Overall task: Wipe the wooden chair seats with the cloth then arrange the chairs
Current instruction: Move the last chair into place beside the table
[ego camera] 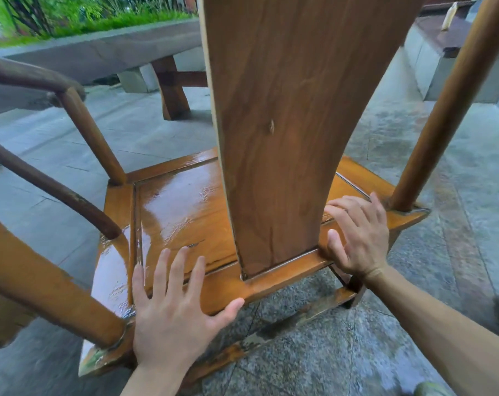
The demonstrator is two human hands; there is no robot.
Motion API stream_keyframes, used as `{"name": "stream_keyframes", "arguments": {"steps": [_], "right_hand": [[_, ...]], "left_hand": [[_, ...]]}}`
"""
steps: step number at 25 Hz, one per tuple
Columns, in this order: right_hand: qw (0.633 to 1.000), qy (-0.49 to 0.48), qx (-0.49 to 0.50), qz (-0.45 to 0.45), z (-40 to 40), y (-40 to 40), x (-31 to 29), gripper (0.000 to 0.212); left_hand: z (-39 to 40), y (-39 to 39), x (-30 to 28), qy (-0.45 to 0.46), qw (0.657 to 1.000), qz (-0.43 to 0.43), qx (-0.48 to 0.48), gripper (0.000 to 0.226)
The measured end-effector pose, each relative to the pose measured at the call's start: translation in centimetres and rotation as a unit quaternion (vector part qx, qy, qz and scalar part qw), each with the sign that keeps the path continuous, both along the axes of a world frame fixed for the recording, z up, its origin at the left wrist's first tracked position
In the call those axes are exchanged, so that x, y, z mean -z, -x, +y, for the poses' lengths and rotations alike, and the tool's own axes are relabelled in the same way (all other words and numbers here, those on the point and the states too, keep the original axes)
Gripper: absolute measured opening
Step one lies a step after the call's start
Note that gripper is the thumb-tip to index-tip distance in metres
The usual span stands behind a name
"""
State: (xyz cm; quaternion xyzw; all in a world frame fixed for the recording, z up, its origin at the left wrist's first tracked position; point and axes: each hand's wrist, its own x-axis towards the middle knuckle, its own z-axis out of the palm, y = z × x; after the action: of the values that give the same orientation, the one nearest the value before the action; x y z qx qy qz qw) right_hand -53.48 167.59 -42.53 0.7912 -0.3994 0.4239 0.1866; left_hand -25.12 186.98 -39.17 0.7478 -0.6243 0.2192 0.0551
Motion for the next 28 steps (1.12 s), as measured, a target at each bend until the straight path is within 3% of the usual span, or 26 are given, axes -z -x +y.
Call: {"name": "stream_keyframes", "arguments": {"steps": [7,15,28], "right_hand": [[0.998,0.058,-0.011,-0.018,-1.1,0.1,1.0,0.048],[0.997,-0.045,0.024,0.051,0.4,0.0,-0.3,0.042],[0.992,-0.110,0.047,0.026,1.6,-0.2,-0.7,0.044]], "left_hand": [[-0.9,0.2,0.4,-0.015,0.999,0.037,-0.030,0.102],[-0.4,0.0,-0.1,-0.080,0.995,0.052,-0.032,0.100],[-1.4,-0.1,0.6,-0.033,0.996,0.078,-0.024,0.102]]}}
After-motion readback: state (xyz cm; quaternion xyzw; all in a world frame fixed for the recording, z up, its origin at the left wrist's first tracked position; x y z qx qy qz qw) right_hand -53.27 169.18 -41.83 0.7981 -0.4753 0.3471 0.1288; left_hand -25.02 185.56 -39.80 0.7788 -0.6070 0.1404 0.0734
